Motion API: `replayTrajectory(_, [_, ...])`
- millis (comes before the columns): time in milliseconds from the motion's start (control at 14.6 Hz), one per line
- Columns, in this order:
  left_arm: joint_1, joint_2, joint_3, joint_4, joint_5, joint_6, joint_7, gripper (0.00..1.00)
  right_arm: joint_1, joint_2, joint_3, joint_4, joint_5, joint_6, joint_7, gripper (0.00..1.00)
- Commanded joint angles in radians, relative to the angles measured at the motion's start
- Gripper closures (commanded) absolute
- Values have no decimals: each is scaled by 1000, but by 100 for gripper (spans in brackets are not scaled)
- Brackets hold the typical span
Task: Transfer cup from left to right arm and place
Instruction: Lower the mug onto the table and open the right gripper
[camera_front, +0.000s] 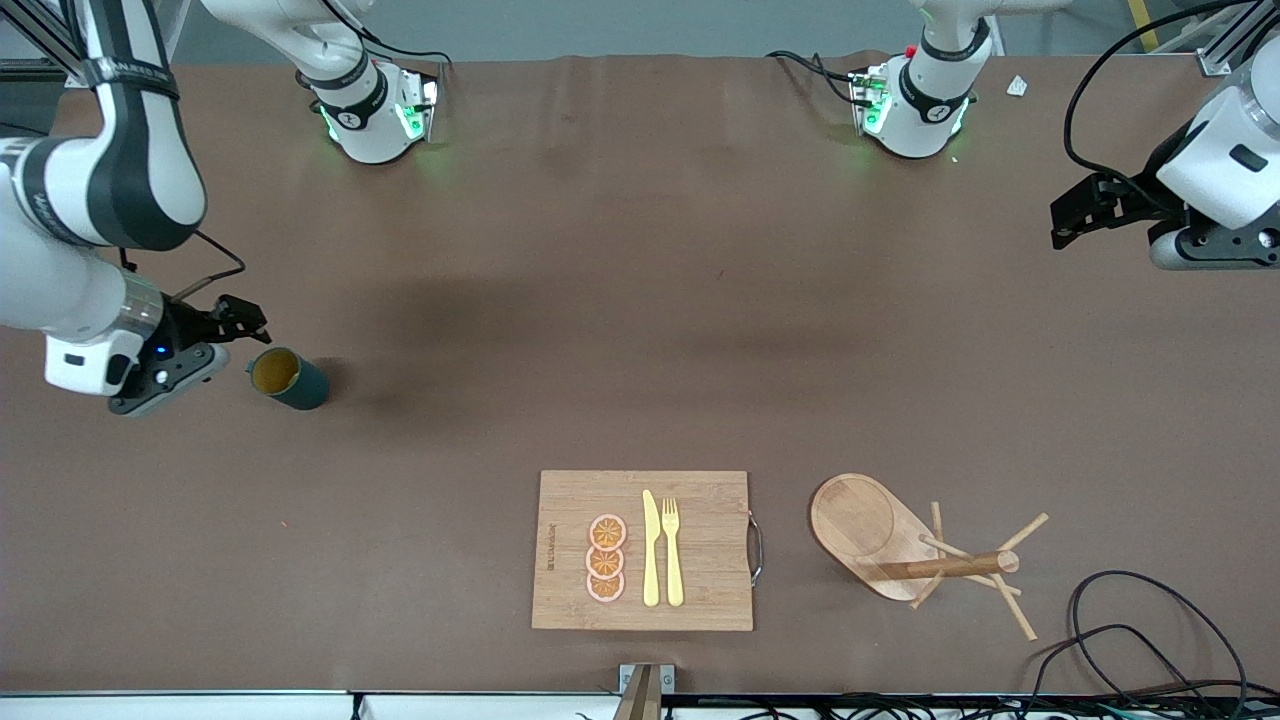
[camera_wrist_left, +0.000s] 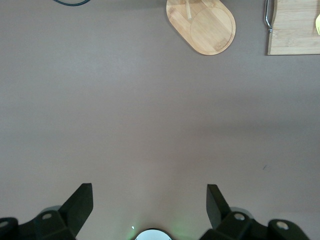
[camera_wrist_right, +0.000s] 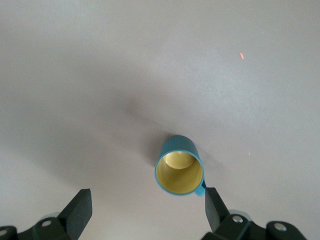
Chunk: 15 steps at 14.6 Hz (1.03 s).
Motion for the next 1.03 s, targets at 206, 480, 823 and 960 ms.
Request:
replayTrajectory(206, [4, -15, -4, 0, -3, -12, 3, 0, -46, -43, 11, 101, 36, -190, 202, 0])
replayTrajectory(480, [5, -13, -4, 0, -3, -12, 12, 0, -29, -55, 16, 238, -28, -330, 271, 0])
replayTrajectory(823, [5, -13, -4, 0, -3, -12, 12, 0, -18, -53, 15, 335, -54, -393, 356, 0])
replayTrajectory(960, [4, -13, -4, 0, -3, -12, 12, 0, -15, -58, 16, 339, -53, -396, 429, 0])
